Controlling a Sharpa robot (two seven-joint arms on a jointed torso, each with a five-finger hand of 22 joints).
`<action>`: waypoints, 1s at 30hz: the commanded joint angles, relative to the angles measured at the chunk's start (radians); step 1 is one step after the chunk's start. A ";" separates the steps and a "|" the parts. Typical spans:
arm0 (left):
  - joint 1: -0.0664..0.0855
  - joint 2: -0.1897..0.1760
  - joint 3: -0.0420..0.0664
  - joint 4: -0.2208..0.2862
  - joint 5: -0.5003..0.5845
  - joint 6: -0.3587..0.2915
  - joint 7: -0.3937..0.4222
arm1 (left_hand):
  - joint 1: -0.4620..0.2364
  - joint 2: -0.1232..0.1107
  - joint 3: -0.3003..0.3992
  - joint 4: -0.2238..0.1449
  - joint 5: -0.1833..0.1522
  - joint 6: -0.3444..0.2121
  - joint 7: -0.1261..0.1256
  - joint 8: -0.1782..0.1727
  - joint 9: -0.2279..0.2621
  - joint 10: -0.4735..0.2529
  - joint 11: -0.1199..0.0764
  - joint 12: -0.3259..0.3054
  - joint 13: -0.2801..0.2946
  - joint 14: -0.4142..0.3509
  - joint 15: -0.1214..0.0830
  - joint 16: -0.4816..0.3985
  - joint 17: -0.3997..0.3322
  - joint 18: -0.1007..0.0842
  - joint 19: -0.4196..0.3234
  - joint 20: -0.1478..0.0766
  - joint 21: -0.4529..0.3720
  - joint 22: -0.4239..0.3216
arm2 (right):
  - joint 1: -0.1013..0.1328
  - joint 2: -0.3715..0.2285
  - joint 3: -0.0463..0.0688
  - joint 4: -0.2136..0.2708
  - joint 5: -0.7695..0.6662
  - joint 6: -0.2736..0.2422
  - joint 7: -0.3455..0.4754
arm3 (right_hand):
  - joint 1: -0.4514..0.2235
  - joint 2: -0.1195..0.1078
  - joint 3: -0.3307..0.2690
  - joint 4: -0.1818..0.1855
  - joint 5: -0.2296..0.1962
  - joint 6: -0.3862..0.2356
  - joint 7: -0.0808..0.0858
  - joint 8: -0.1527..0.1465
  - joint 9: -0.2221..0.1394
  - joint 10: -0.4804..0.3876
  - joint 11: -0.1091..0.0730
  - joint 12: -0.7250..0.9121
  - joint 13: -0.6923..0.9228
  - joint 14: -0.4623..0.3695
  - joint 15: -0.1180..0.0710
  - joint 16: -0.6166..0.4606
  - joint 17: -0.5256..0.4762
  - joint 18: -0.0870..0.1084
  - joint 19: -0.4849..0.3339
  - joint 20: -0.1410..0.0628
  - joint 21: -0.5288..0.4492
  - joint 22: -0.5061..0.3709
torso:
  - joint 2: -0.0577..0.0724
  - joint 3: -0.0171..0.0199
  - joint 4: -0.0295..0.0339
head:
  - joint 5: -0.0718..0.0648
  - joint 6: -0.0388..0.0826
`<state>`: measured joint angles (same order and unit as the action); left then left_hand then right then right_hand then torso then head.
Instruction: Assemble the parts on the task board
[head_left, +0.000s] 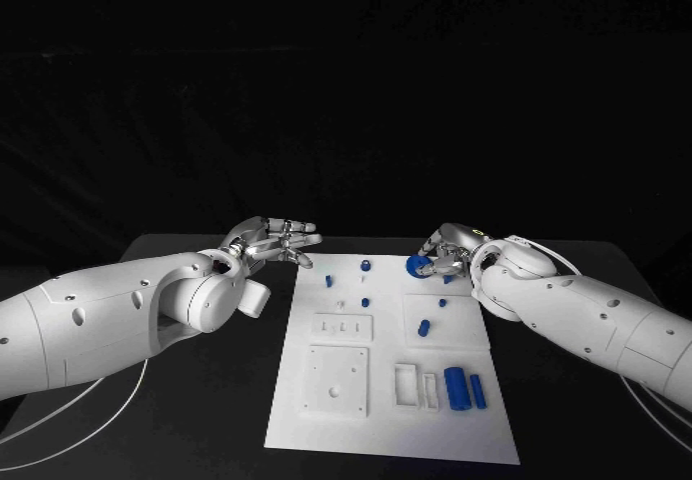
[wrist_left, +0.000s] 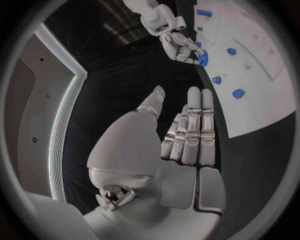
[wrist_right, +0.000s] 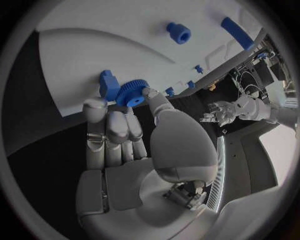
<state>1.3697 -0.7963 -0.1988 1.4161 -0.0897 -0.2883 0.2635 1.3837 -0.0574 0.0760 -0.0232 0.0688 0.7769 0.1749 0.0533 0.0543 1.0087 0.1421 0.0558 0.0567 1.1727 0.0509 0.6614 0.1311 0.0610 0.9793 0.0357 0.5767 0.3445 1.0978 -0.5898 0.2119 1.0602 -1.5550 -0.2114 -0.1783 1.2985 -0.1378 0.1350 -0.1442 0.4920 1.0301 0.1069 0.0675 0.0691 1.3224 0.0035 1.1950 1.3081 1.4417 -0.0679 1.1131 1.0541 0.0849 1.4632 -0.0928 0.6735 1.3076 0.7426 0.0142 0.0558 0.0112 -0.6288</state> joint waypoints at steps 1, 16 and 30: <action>0.003 0.001 0.001 0.001 -0.005 0.013 0.001 | 0.006 0.007 0.003 0.000 0.001 -0.004 0.001 0.000 -0.001 -0.007 -0.002 0.004 0.001 0.006 0.001 -0.002 0.000 0.013 -0.007 0.000 0.006 -0.001 | -0.004 -0.002 -0.002 0.001 -0.077 0.048 -0.020 | -0.002 -0.008 0.033 -0.039 0.004 -0.011 0.007 -0.005 0.000 0.000 0.002 -0.004 -0.003 0.004 0.002 0.004 0.006 0.019 0.052 0.007 0.007 0.073 | 0.000 0.0000 0.0011 | -0.001 -0.001; 0.003 0.001 0.001 0.002 -0.005 0.012 -0.003 | 0.009 0.007 0.004 -0.001 0.001 -0.007 0.001 0.000 -0.001 -0.008 -0.002 0.004 0.001 0.006 0.001 -0.003 0.000 0.013 -0.007 -0.001 0.007 -0.001 | -0.011 -0.002 -0.003 0.008 -0.113 0.133 -0.049 | -0.018 0.001 0.061 -0.072 -0.001 0.001 0.004 -0.004 0.000 -0.004 0.001 -0.008 -0.007 0.004 0.003 0.005 0.017 0.016 0.051 0.007 0.018 0.076 | -0.001 -0.0008 0.0010 | -0.004 0.000; 0.004 -0.001 0.001 0.005 -0.005 0.009 -0.005 | 0.010 0.008 0.005 -0.002 0.003 -0.006 0.001 0.000 -0.001 -0.007 -0.002 0.004 0.002 0.006 0.000 -0.003 0.000 0.013 -0.007 -0.001 0.007 0.000 | -0.011 -0.002 -0.003 0.040 -0.171 0.126 -0.117 | -0.030 -0.008 0.067 -0.030 -0.039 0.028 -0.003 -0.005 0.000 -0.001 -0.004 -0.008 -0.007 0.005 -0.002 0.000 0.020 0.011 0.053 0.002 0.017 0.074 | -0.001 -0.0019 0.0040 | -0.002 0.003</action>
<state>1.3697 -0.7974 -0.1988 1.4175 -0.0920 -0.2884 0.2562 1.3878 -0.0534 0.0759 -0.0232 0.0688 0.7769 0.1749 0.0533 0.0543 1.0087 0.1421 0.0558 0.0567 1.1727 0.0509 0.6614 0.1311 0.0610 0.9793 0.0357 0.5805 0.3447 1.1001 -0.5925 0.2175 1.1019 -1.6733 -0.1545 -0.2402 1.2670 -0.1380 0.2030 -0.1779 0.4568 1.0527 0.1053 0.0567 0.0688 1.3224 0.0035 1.1908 1.3013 1.4419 -0.0676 1.1131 1.0725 0.0824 1.4668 -0.0892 0.6888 1.3075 0.7420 0.0128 0.0579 0.0095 -0.6267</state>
